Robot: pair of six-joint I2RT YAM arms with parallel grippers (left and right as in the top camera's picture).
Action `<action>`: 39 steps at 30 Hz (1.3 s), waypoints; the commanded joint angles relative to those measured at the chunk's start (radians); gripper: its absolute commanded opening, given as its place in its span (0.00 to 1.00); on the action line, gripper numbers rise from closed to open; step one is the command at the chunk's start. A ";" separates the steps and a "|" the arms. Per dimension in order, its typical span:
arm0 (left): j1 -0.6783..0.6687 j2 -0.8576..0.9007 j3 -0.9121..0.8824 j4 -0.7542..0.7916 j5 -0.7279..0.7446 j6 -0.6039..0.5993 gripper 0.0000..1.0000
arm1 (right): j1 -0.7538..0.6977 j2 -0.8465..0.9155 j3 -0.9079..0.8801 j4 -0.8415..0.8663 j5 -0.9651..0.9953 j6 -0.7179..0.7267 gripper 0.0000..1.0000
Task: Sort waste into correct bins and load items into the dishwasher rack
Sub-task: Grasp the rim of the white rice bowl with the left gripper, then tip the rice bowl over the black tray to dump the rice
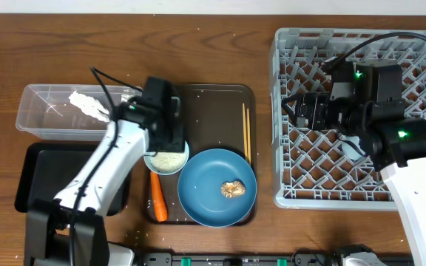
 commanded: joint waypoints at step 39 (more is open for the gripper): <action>-0.094 0.124 -0.063 0.266 -0.118 -0.134 0.06 | 0.010 0.021 0.013 0.001 0.003 0.022 0.86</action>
